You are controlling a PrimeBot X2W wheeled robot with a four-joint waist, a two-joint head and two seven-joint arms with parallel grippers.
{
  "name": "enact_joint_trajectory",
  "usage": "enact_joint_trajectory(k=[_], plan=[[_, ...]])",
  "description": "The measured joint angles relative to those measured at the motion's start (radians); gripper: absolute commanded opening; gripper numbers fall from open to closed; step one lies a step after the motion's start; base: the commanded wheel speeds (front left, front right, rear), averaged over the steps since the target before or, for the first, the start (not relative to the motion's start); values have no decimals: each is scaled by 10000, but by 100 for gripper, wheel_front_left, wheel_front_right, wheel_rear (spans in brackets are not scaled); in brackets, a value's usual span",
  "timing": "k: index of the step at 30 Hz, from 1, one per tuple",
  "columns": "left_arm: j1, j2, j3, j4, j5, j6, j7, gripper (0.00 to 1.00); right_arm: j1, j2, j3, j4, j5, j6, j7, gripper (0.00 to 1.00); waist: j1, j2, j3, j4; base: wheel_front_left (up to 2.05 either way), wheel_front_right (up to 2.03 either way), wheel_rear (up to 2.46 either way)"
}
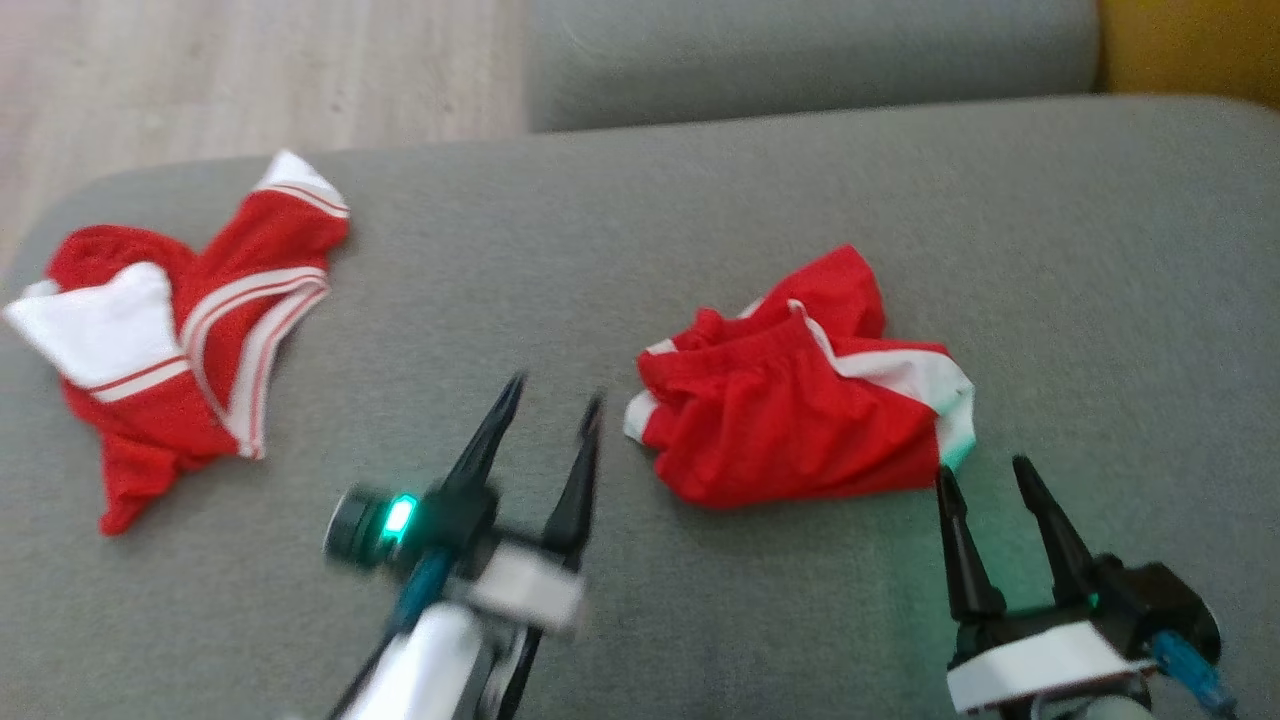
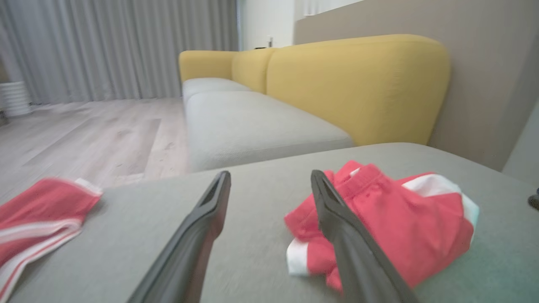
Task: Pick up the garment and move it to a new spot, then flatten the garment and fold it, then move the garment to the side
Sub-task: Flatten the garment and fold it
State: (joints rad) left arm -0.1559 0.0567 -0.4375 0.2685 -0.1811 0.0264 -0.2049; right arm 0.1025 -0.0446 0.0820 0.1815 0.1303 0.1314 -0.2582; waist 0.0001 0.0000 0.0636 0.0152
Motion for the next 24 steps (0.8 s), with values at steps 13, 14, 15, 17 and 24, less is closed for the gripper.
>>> enact_joint_trajectory(k=[13,14,15,17,24], plan=[[-6225,-86,-4349,1375,-3708,560,3118,100,-1193,-2,182,-127,-276,0,0,100,2,0,2009,-1135,0,0,0],[-6441,-88,-4562,1622,-4029,633,3290,100,-1263,-2,219,-121,-276,0,0,100,2,0,2125,-1223,0,0,0],[-6652,-88,-4824,1941,-4182,719,3480,100,-1340,-2,249,-119,-274,0,0,100,1,0,2228,-1310,0,0,0],[-6860,-86,-5097,2318,-4195,821,3624,100,-1412,-4,272,-127,-274,0,0,100,1,0,2327,-1399,0,0,0],[-7161,-86,-5741,3799,-5866,861,4192,100,-1574,-4,295,-121,-251,0,0,100,0,0,2642,-1777,0,0,0]])
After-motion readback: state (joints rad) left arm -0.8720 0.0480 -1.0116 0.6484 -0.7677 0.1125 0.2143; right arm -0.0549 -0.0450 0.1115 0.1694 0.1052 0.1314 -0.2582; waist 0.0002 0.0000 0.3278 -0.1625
